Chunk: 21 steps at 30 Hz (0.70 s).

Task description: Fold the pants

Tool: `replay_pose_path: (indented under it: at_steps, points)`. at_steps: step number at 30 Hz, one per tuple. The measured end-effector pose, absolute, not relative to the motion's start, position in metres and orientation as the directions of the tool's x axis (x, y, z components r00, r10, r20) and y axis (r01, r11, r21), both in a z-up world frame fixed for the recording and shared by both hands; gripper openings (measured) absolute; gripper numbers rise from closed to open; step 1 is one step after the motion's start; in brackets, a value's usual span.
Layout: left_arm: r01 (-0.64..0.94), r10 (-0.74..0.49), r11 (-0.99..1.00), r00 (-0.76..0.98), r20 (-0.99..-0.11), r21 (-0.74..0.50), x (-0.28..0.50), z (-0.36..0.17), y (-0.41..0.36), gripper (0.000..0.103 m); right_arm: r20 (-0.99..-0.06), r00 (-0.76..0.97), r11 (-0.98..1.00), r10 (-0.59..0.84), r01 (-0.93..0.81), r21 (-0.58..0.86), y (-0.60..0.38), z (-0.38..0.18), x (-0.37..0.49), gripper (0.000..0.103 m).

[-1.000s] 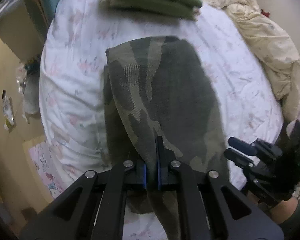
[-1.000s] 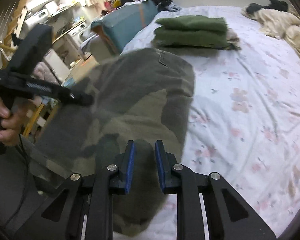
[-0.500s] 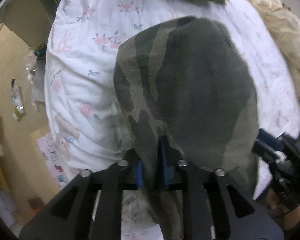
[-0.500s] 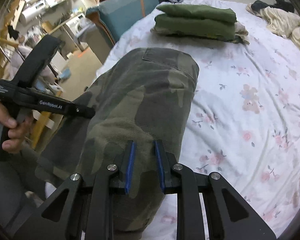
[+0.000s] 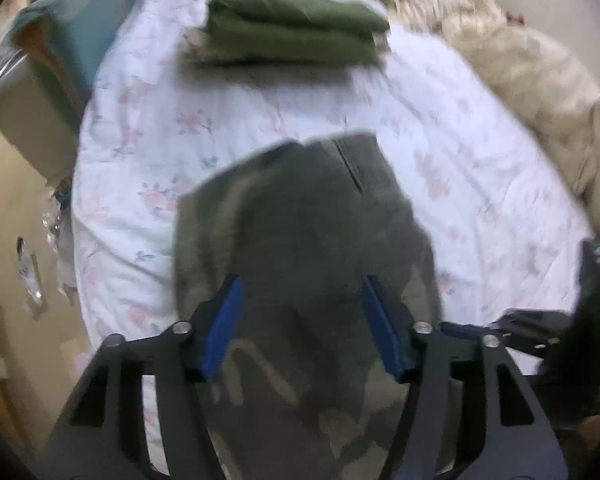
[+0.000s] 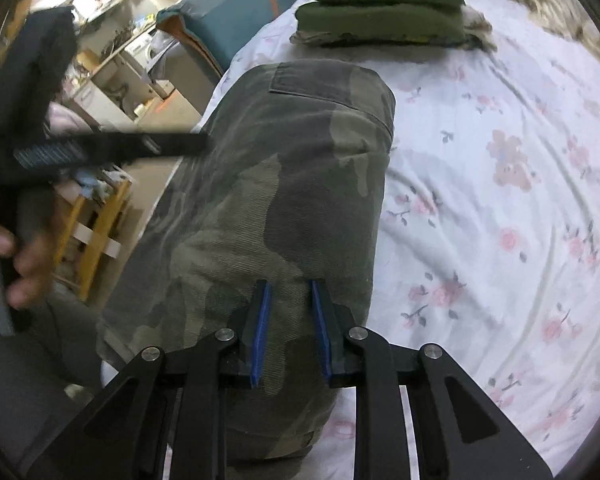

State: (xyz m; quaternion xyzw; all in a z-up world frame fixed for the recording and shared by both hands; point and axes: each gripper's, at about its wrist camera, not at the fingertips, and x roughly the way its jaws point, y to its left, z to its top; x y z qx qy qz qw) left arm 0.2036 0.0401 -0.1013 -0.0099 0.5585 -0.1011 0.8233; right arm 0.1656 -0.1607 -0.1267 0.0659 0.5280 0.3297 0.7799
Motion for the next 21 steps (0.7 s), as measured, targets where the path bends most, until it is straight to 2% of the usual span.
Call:
replay_pose_path:
  at_steps: [2,4,6,8,11,14,17,18,19,21]
  points:
    - [0.155,-0.228,0.971,0.357,-0.906,-0.183,0.212,-0.103,0.038,0.043,-0.783,0.221,0.775,0.581,-0.445,0.449,-0.162,-0.126,0.164,0.024]
    - [0.175,-0.258,0.963,0.379,-0.889,-0.205,0.221,-0.101,0.035,0.043,-0.779,0.228,0.772,0.584,-0.453,0.446,-0.164,-0.123,0.161,0.025]
    - [0.180,-0.199,0.974,0.379,-0.904,-0.139,0.230,-0.111,0.034,0.046,-0.760,0.232,0.758,0.607,-0.456,0.466,-0.167,-0.117,0.157,0.025]
    - [0.136,-0.193,0.979,0.351,-0.916,-0.154,0.241,-0.126,0.040,0.047,-0.707,0.207,0.701,0.676,-0.478,0.530,-0.168,-0.109,0.151,0.024]
    - [0.065,-0.098,0.995,0.345,-0.934,-0.080,0.252,-0.145,0.049,0.047,-0.770,0.174,0.714,0.614,-0.539,0.447,-0.149,-0.115,0.141,0.025]
    - [0.079,-0.067,0.996,0.337,-0.939,-0.043,0.255,-0.155,0.047,0.047,-0.786,0.144,0.728,0.601,-0.504,0.464,-0.140,-0.126,0.141,0.024]
    - [0.077,-0.040,0.997,0.354,-0.934,-0.014,0.252,-0.149,0.042,0.047,-0.806,0.154,0.738,0.571,-0.526,0.423,-0.134,-0.124,0.139,0.023]
    - [0.065,-0.036,0.998,0.370,-0.928,-0.013,0.249,-0.143,0.044,0.047,-0.796,0.158,0.738,0.585,-0.512,0.440,-0.140,-0.120,0.139,0.023]
    - [0.046,-0.027,0.999,0.384,-0.923,-0.010,0.248,-0.138,0.048,0.047,-0.777,0.157,0.729,0.610,-0.495,0.473,-0.146,-0.117,0.139,0.028]
    - [0.008,-0.039,0.999,0.408,-0.912,-0.039,0.239,-0.124,0.056,0.047,-0.700,0.138,0.686,0.701,-0.399,0.608,-0.175,-0.112,0.144,0.033]
